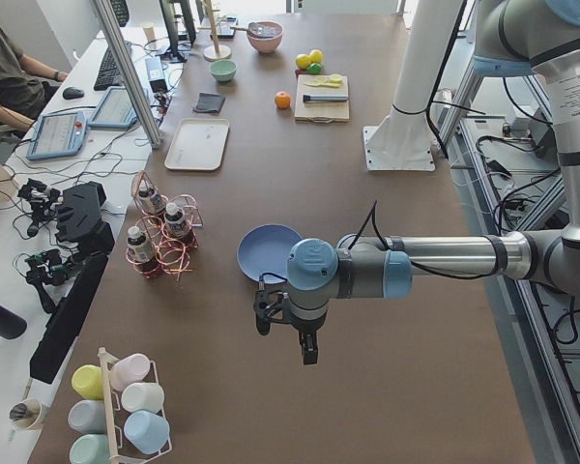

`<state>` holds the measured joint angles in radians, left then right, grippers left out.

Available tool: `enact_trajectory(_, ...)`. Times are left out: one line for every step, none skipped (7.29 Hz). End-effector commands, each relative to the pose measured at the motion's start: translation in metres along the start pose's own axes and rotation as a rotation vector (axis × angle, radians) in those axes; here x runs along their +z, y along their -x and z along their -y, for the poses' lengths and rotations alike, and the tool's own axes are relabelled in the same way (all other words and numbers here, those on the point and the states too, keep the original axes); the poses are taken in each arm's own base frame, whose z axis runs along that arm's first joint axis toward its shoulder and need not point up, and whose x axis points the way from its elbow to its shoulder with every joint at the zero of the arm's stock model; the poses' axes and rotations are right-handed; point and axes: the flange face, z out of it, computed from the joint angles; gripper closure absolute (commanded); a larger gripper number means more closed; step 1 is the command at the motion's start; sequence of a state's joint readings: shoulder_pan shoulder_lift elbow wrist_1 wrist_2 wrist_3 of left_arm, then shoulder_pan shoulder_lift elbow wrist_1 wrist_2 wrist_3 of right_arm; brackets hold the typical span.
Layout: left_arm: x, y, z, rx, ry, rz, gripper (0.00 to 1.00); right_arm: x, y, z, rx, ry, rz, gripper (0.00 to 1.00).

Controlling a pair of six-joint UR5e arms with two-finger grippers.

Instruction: Pick orange to plate

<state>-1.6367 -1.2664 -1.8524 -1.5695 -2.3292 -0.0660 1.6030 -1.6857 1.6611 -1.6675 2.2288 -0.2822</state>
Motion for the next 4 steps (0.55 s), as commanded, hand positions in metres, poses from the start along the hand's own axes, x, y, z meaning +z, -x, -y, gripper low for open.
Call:
enact_trajectory(0.001, 0.001, -0.001, -0.009, 0.007, -0.007, 0.02, -0.001, 0.001, 0.002, -0.002, -0.002, -0.001, 0.0)
enact_trajectory(0.002, 0.002, -0.003, -0.012, 0.009, -0.008, 0.02, -0.001, 0.001, 0.002, -0.003, -0.002, 0.001, 0.0)
enact_trajectory(-0.003, -0.002, -0.003, -0.004, 0.0, -0.009, 0.02, -0.001, 0.001, 0.002, -0.003, -0.002, 0.001, 0.0)
enact_trajectory(-0.009, -0.003, -0.004, -0.016, -0.014, -0.071, 0.02, -0.002, 0.001, 0.003, -0.005, -0.004, 0.0, 0.0)
